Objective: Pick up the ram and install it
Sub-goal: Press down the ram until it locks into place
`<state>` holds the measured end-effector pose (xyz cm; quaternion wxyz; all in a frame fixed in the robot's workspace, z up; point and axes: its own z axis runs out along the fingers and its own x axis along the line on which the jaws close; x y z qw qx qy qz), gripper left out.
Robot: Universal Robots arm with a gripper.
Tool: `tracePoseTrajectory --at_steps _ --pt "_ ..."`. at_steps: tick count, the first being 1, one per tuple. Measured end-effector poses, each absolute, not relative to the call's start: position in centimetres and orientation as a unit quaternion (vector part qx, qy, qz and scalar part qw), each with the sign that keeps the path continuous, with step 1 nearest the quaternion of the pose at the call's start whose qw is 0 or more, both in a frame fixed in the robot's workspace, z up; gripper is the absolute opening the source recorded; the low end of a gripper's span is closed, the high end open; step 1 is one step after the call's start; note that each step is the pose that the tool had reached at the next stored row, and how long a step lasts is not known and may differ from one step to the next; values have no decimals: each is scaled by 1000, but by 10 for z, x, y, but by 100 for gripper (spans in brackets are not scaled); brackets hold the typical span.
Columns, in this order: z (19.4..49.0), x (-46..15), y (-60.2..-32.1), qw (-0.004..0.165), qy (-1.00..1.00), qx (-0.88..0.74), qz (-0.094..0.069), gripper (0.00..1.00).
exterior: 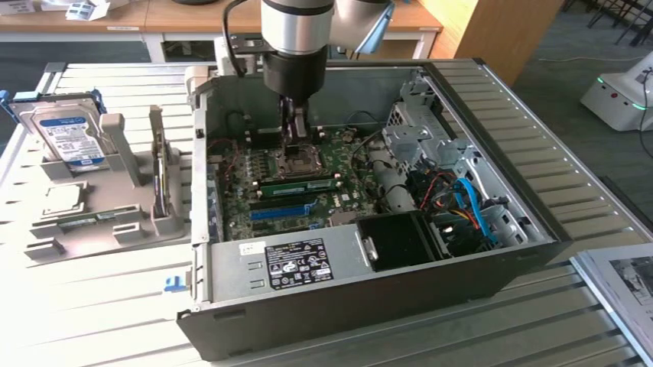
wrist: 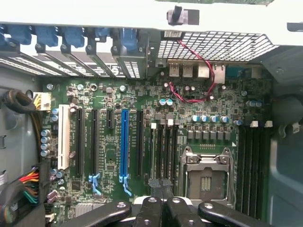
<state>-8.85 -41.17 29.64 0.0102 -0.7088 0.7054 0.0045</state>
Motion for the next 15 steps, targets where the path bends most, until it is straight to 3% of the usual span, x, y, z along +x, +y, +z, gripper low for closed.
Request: tracePoseTrajectory --at_steps 15 --pt "313 -89 -412 10 705 -709 5 10"
